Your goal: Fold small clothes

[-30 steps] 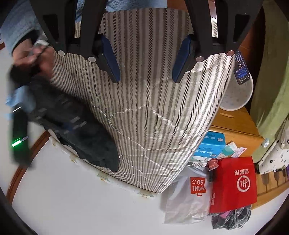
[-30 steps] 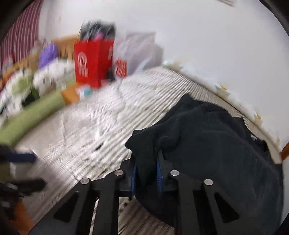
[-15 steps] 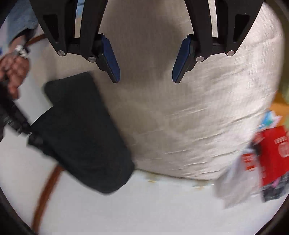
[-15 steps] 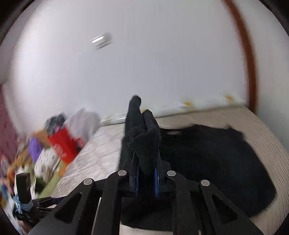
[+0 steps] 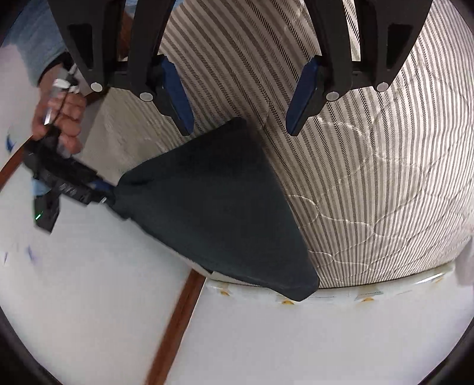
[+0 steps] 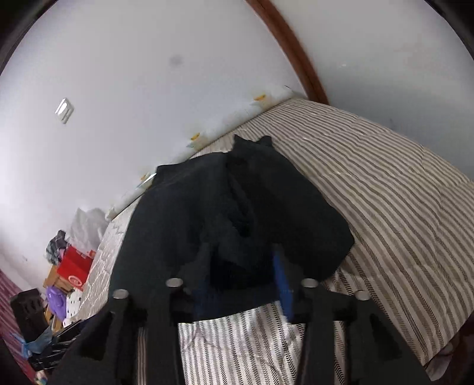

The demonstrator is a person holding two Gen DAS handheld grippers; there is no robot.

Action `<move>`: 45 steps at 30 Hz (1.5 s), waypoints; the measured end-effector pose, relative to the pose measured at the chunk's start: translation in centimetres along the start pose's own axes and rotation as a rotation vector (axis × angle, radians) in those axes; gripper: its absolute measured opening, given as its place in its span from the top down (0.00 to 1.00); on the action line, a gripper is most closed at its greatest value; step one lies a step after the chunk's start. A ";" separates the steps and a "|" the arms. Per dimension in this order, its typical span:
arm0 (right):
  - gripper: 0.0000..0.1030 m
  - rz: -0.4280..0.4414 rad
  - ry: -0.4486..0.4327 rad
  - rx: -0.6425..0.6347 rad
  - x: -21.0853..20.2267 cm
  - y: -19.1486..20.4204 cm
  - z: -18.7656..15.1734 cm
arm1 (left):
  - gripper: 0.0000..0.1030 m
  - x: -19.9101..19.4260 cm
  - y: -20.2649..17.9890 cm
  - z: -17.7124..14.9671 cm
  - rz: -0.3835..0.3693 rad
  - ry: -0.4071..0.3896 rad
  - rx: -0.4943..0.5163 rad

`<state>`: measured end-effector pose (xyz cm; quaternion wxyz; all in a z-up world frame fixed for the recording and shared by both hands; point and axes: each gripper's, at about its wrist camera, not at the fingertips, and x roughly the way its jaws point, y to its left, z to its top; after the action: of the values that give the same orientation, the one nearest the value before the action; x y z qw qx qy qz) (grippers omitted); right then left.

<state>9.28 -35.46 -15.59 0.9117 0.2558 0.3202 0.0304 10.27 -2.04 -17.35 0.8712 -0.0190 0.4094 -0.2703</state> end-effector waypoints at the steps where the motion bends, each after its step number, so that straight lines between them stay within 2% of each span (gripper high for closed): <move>1: 0.48 0.015 0.001 -0.016 0.2 0.5 0.2 | 0.39 0.5 -0.3 0.0 0.024 0.010 0.011; 5: 0.45 0.017 0.014 -0.032 2.0 1.1 0.8 | 0.39 1.8 0.3 0.2 0.042 0.044 0.011; 11: 0.48 0.018 0.040 0.069 6.3 1.1 2.9 | 0.39 3.8 -1.2 1.0 0.067 0.074 0.035; 13: 0.66 0.003 0.055 0.075 7.3 1.8 3.7 | 0.39 4.7 -1.5 1.7 0.080 0.067 0.032; 14: 0.71 -0.013 0.062 0.064 7.8 2.2 4.1 | 0.39 5.0 -1.8 1.9 0.100 0.063 0.034; 15: 0.82 -0.030 0.054 0.044 7.9 2.6 4.5 | 0.39 5.2 -1.9 2.1 0.120 0.060 0.039; 17: 0.86 -0.036 0.005 -0.017 7.1 3.4 5.4 | 0.39 5.9 -2.4 2.2 0.170 0.054 0.058; 19: 0.87 -0.008 -0.082 -0.051 4.6 3.3 6.2 | 0.39 6.3 -2.6 2.3 0.176 0.062 0.062; 20: 0.87 -0.001 -0.131 -0.054 3.4 3.0 6.5 | 0.38 6.3 -2.6 2.3 0.178 0.065 0.060; 22: 0.87 -0.047 -0.215 -0.078 1.2 2.0 6.6 | 0.38 6.3 -2.3 2.3 0.172 0.066 0.050; 23: 0.87 -0.067 -0.225 -0.084 0.9 1.2 6.6 | 0.38 6.2 -2.2 2.2 0.165 0.066 0.046; 25: 0.87 -0.112 -0.173 -0.050 1.6 -1.2 6.7 | 0.38 6.0 -2.2 2.2 0.147 0.068 0.043; 27: 0.87 -0.118 -0.089 -0.011 3.3 -3.1 6.5 | 0.38 5.7 -2.4 2.3 0.139 0.063 0.048; 30: 0.83 -0.144 -0.030 -0.040 4.1 -3.6 5.7 | 0.40 5.5 -3.1 2.4 0.151 0.053 0.060; 37: 0.66 -0.216 -0.009 -0.107 2.3 -3.3 4.7 | 0.43 6.3 -4.2 4.0 0.149 0.045 0.051; 45: 0.52 -0.268 -0.007 -0.172 0.4 -3.3 3.2 | 0.57 6.4 -4.6 4.2 0.139 0.039 0.038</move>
<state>11.13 -39.68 -15.33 0.9272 0.1321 0.3445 -0.0650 14.54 -9.86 -17.89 0.8801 0.0314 0.4212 -0.2170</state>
